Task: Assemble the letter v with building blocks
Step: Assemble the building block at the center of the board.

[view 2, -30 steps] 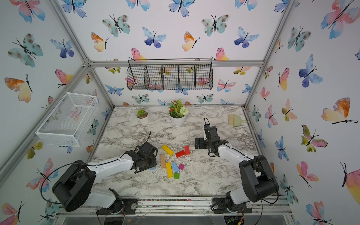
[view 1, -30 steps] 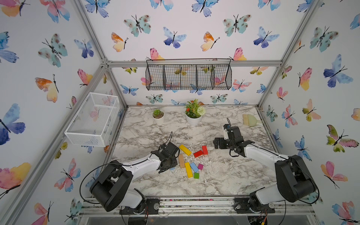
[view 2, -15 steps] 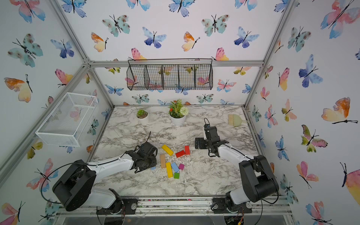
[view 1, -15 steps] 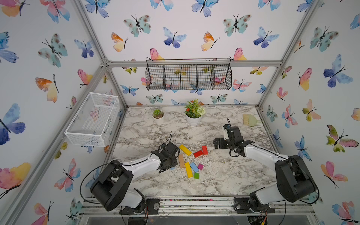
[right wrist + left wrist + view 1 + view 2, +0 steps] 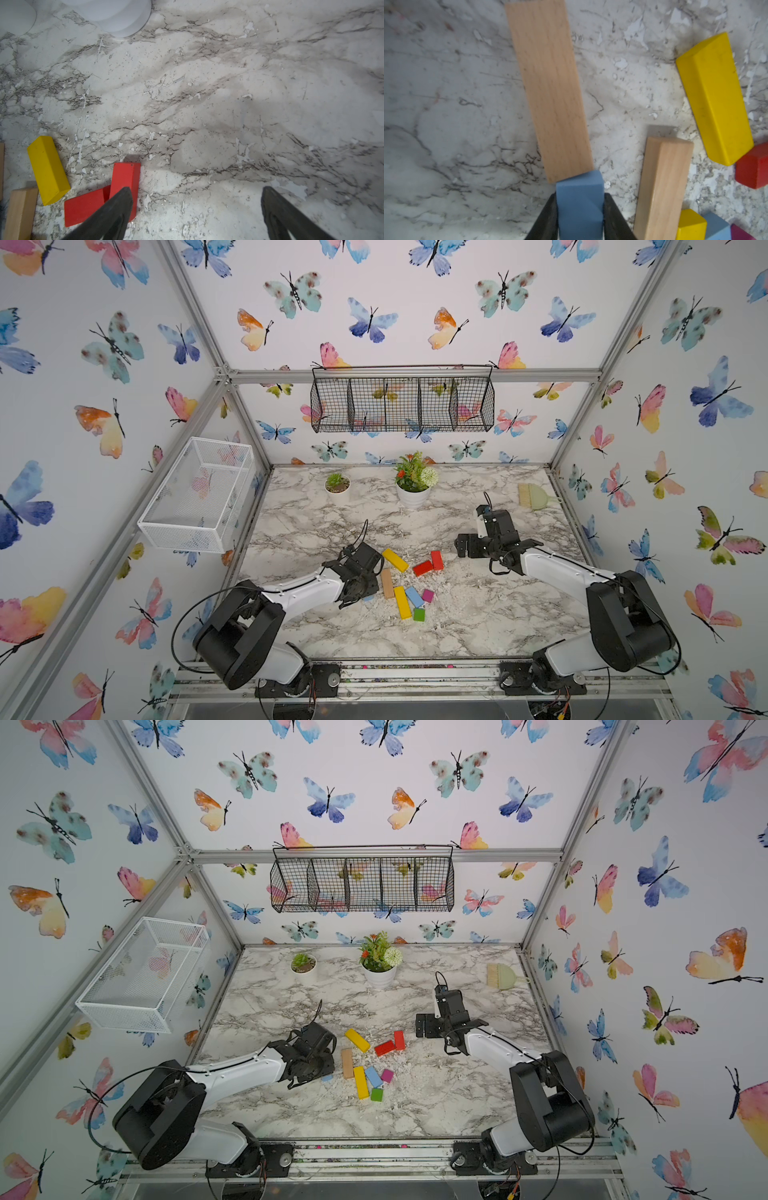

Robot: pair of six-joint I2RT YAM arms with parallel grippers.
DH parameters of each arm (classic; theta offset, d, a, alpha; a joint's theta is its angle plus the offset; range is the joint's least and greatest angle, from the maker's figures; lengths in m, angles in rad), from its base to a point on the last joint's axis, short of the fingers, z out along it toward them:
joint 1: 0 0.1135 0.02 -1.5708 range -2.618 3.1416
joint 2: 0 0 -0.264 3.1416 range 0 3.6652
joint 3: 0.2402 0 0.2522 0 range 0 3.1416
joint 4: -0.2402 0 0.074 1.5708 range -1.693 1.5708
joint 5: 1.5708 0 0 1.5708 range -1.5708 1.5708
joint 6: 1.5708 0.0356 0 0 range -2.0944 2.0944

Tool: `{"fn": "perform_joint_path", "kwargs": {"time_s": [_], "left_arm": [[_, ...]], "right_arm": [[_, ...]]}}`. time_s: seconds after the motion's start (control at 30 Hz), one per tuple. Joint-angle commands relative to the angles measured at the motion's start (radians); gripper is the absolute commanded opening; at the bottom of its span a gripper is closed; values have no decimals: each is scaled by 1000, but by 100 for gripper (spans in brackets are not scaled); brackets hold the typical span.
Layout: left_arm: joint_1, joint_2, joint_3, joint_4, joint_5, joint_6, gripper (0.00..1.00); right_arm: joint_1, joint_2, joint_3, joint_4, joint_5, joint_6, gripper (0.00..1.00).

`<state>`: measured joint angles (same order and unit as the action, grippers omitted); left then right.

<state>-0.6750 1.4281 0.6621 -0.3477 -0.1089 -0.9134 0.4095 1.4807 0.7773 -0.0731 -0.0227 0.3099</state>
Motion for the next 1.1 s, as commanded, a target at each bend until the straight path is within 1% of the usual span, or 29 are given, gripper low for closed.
{"fn": "perform_joint_path", "kwargs": {"time_s": [0.0,0.13,0.33,0.47,0.93,1.07], "left_arm": [[8,11,-34,-74,-23,1,39],[8,6,-35,-79,-26,2,42],[9,-9,-37,-80,-33,0,43],[8,-14,-41,-79,-35,-1,39],[7,8,-25,-61,-41,5,39],[8,6,-27,-54,-41,3,37]], "right_arm": [[6,8,7,1,-6,-8,98],[6,7,7,1,-6,-8,98],[6,9,7,3,-8,-8,98],[6,9,7,2,-9,-8,98],[6,7,5,1,-5,-8,98],[6,7,5,2,-4,-8,98]]}}
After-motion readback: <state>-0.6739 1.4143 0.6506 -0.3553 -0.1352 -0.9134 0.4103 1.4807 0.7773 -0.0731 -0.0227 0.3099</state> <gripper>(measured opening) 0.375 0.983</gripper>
